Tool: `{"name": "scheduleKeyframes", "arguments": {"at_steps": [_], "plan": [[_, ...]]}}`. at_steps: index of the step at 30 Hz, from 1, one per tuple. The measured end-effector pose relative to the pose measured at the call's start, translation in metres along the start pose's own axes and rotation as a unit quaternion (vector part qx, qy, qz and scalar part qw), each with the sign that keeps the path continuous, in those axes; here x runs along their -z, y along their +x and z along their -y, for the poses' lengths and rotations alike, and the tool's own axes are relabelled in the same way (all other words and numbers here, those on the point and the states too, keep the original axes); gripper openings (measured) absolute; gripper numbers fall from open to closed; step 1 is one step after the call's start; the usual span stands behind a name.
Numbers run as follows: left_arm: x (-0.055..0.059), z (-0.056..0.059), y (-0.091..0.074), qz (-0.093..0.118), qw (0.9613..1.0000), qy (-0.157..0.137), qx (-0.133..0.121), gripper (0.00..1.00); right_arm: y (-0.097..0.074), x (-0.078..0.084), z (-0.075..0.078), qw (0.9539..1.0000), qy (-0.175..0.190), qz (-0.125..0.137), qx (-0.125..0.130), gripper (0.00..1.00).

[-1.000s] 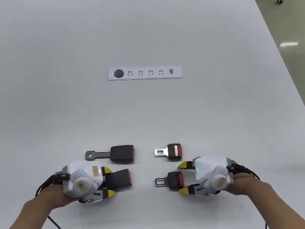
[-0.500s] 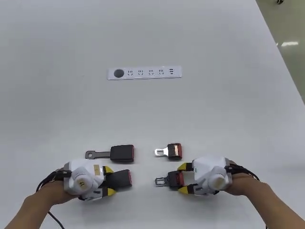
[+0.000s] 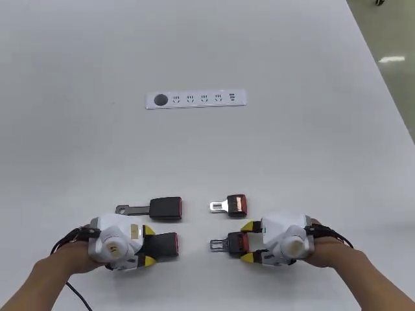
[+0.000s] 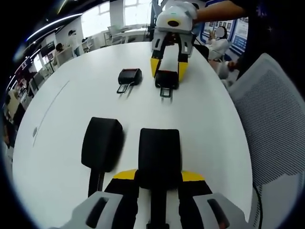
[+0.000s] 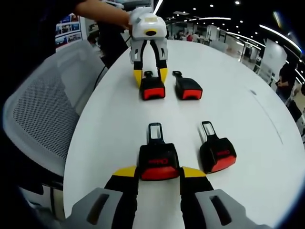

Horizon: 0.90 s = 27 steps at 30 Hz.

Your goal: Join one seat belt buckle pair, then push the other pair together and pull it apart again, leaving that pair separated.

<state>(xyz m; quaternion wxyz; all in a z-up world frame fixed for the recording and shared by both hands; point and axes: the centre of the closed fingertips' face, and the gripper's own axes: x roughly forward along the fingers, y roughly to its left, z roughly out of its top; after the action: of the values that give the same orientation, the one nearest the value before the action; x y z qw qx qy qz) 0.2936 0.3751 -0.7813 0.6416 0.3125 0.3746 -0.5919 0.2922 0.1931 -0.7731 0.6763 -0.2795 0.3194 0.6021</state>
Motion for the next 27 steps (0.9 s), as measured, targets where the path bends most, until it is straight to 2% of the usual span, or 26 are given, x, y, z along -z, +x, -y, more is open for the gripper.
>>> {"name": "scheduleKeyframes", "arguments": {"at_steps": [9, 22, 27], "plan": [[0.002, 0.000, 0.001, -0.008, 0.9997, 0.021, 0.008, 0.33, 0.002, -0.003, 0.002, 1.0000, 0.003, 0.002, 0.006, 0.30], [-0.004, 0.002, -0.002, -0.011, 0.9997, 0.016, 0.011, 0.33, 0.011, -0.012, 0.000, 0.9999, -0.011, 0.010, 0.002, 0.30], [-0.001, 0.001, -0.001, -0.012, 0.9998, 0.014, 0.011, 0.33, 0.014, -0.016, -0.003, 0.9999, -0.013, 0.011, 0.000, 0.30]]}}
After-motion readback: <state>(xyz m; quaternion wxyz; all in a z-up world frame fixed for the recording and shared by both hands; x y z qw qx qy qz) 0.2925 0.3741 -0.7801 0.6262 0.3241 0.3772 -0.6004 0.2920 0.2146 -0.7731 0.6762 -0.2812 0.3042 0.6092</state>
